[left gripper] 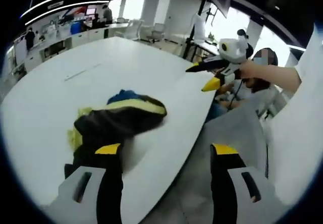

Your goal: Fold the garment on the visible template until the final outline fits inside the template.

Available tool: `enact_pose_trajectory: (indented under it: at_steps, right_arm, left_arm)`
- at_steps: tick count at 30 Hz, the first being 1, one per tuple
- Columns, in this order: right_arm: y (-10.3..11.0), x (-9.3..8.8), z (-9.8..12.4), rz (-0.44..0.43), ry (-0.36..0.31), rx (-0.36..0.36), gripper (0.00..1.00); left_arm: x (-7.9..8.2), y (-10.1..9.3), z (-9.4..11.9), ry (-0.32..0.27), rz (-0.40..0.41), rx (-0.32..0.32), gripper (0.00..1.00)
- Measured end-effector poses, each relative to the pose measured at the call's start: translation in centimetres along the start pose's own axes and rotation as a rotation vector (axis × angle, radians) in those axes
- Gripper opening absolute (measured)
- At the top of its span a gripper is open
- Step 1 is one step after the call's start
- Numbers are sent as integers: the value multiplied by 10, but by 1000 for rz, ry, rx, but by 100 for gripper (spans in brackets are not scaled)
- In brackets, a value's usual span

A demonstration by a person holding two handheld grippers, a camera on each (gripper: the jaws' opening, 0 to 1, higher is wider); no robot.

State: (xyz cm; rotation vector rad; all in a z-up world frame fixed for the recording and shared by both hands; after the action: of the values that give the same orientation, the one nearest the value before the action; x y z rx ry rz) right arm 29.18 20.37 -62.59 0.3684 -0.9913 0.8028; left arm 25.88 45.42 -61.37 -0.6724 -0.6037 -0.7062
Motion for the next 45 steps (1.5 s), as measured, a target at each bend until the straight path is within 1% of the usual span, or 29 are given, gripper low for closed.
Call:
enact_pose_trajectory:
  at_steps: [4,11,12,13,15,16,19,22,23,26,28,29,30,32,34,38,42,45]
  right_arm:
    - [-1,-4,-4,22,21,7,66]
    - [-6,-8,-6,27,26,4,65]
    - [-6,-9,-6,33,29,2,65]
    - [-8,-10,-6,40,31,0,65]
    - [-9,-12,-7,44,38,0,65]
    - [-10,-12,-7,51,41,0,65]
    - [-12,-13,-9,58,48,4,62]
    - [-14,-15,-10,54,48,10,62]
    - [-14,-15,-11,55,50,15,62]
    - [-19,-23,-15,91,83,24,62]
    - [-23,-26,-17,96,83,23,63]
    - [-26,-27,-18,90,86,27,62]
    - [-27,-28,-19,82,91,33,61]
    - [-31,-30,-23,104,99,40,59]
    - [-33,-30,-26,106,99,43,58]
    - [-35,-28,-32,117,90,53,56]
    - [-39,-31,-38,117,94,83,56]
    - [-43,-32,-42,136,103,98,53]
  left_arm:
    - [1,-2,-7,4,-10,-5,64]
    - [3,-3,-18,14,-38,-4,61]
    - [2,-3,-20,22,-49,5,60]
    - [1,-2,-21,38,-81,11,60]
    - [-2,-3,-26,65,-119,17,59]
    - [-2,-4,-28,69,-125,18,59]
    - [-1,-7,-34,60,-123,1,57]
    - [0,-7,-39,52,-129,6,54]
    - [0,-7,-42,53,-140,11,53]
    - [0,-8,-49,65,-158,20,52]
    - [-2,-9,-53,77,-176,19,53]
    - [-2,-10,-55,80,-184,15,52]
    - [-2,-11,-56,82,-187,12,52]
    - [-2,-12,-60,83,-186,4,50]
    - [-2,-13,-62,83,-182,1,48]
    - [-3,-12,-67,86,-163,-3,48]
    - [-4,-13,-72,95,-173,-8,48]
    - [-3,-13,-77,97,-177,-11,47]
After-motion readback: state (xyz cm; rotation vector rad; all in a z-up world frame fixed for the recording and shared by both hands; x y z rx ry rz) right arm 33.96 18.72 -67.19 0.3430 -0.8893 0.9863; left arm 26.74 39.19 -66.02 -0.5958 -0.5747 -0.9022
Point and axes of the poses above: the point that each gripper's makers call its tool centre point, and the gripper's own axes: z roughly backward along the fingers, y roughly to its left, x roughly out of its top, the point moved 4 cm from there along z, roughly backward along the fingers, and after that the axes turned 10 degrees about z, right-handed, at the moved point
